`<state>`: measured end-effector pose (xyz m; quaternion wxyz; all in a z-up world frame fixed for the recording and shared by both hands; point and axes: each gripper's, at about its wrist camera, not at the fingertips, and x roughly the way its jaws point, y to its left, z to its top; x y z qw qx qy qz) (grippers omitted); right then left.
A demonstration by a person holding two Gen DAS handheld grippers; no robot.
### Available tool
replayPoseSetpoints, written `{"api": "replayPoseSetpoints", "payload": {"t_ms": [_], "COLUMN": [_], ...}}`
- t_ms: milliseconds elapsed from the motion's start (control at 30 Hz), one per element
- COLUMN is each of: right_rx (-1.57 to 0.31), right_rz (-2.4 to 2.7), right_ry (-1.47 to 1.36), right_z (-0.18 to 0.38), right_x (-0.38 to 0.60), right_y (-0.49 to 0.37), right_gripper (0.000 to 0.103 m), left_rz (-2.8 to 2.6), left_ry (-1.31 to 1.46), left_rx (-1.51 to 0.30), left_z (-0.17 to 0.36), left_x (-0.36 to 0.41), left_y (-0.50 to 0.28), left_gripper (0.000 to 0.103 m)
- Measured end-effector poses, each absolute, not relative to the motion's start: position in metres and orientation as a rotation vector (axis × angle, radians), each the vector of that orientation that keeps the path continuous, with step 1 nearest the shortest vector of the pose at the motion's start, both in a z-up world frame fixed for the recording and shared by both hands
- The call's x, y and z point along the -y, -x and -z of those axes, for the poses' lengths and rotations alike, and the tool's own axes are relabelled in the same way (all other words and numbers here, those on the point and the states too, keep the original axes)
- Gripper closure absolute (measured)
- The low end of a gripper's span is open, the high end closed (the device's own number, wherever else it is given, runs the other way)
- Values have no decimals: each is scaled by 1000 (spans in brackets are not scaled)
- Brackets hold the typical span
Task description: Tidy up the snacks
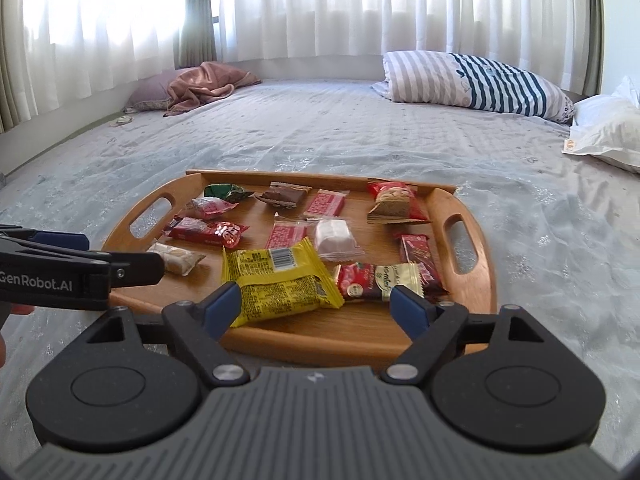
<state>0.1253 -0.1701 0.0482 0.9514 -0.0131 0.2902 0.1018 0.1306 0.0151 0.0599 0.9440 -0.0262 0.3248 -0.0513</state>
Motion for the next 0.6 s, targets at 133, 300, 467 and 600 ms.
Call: {"api": "replayPoseSetpoints", "payload": {"t_ms": [133, 300, 467, 600], "right_rx": [-589, -586, -574, -560], "right_rz": [-194, -181, -176, -180], "right_ry": [1, -24, -33, -40], "right_z": [-44, -41, -42, -44], "right_x": [178, 189, 196, 200], "right_y": [-115, -103, -90, -79], "right_gripper": [12, 12, 12, 10], "left_rz": [94, 109, 108, 118], "left_ry": [16, 34, 56, 42], "left_rx": [-673, -699, -709, -703], "left_z": [-61, -68, -75, -78], "left_x": [-9, -7, -7, -2], "left_y": [-118, -101, -86, -73], "left_gripper": [3, 2, 2, 2]}}
